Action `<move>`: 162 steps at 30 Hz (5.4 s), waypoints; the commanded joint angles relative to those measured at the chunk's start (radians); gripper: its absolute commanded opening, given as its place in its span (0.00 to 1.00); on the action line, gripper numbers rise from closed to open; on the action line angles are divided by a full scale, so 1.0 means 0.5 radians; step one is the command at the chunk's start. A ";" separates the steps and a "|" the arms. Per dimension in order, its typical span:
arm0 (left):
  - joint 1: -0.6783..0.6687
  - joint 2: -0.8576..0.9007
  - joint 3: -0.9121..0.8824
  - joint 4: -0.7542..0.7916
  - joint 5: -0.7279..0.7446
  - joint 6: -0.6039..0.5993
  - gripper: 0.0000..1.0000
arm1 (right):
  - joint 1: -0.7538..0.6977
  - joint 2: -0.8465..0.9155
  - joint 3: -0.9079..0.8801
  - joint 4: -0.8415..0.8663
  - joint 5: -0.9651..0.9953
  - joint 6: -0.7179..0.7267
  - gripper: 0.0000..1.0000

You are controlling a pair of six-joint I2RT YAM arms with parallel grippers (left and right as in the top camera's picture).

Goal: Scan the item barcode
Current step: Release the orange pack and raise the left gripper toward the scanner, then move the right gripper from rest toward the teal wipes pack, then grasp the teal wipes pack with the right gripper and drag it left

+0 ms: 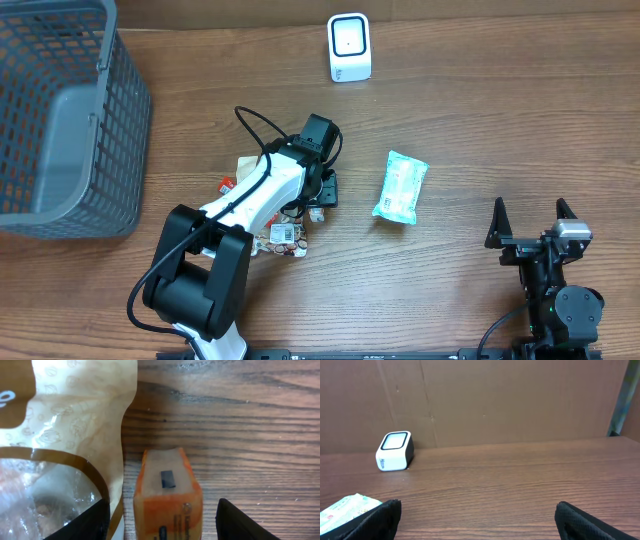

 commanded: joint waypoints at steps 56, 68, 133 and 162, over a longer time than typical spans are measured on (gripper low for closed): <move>0.681 -0.035 0.998 -0.704 -0.182 0.047 1.00 | -0.009 1.248 1.777 -1.214 -0.249 0.366 1.00; 0.681 -0.035 0.998 -0.704 -0.182 0.047 1.00 | -0.009 2.605 3.109 -2.195 -0.539 0.366 1.00; 0.681 -0.035 0.998 -0.704 -0.182 0.047 1.00 | 0.362 3.140 1.875 -0.919 -1.067 0.473 0.19; 0.681 -0.035 0.998 -0.704 -0.182 0.047 1.00 | 0.884 3.038 2.010 -0.856 -0.765 0.698 0.04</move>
